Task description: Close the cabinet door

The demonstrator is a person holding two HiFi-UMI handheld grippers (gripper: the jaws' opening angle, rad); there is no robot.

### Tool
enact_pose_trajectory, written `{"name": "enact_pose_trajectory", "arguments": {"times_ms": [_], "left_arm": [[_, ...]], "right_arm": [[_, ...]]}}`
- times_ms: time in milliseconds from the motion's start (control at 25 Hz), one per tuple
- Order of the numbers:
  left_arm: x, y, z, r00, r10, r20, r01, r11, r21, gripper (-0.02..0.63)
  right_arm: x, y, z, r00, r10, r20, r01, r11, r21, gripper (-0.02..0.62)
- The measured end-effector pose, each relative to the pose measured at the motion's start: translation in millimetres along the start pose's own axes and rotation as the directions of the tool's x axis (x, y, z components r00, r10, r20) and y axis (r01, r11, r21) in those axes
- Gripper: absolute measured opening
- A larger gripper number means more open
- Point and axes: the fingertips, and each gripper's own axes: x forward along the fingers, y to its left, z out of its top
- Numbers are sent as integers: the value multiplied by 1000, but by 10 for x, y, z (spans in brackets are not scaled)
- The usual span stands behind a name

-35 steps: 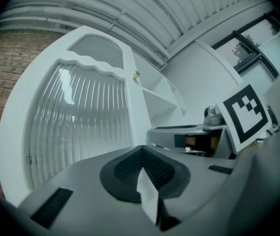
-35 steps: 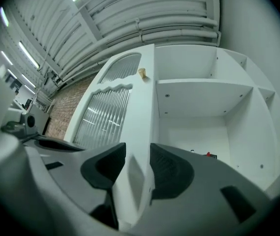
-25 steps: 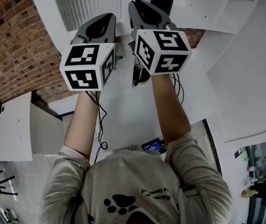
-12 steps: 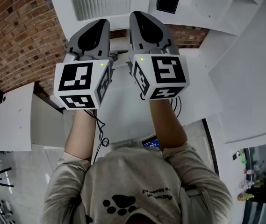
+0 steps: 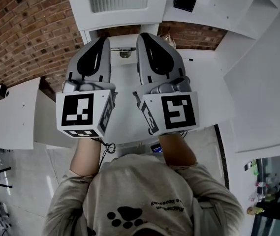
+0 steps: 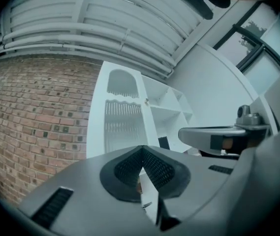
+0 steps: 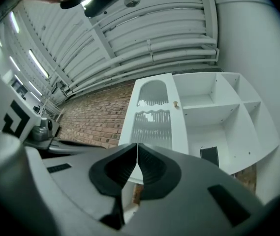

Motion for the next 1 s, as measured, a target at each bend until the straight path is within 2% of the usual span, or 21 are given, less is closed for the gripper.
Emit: {"name": "enact_pose_trajectory", "arguments": {"times_ms": [520,1000], "left_arm": [[-484,-26,-440,996,17,-89,-20,999,-33,9],[-711,-204,-660,991,-24,-132,20,999,-28,9]], "right_arm": [[-420,347,-325,997,26,-78,-24,999,36,24],[-665,569,-514,991,60,-120,-56,998,38,23]]}}
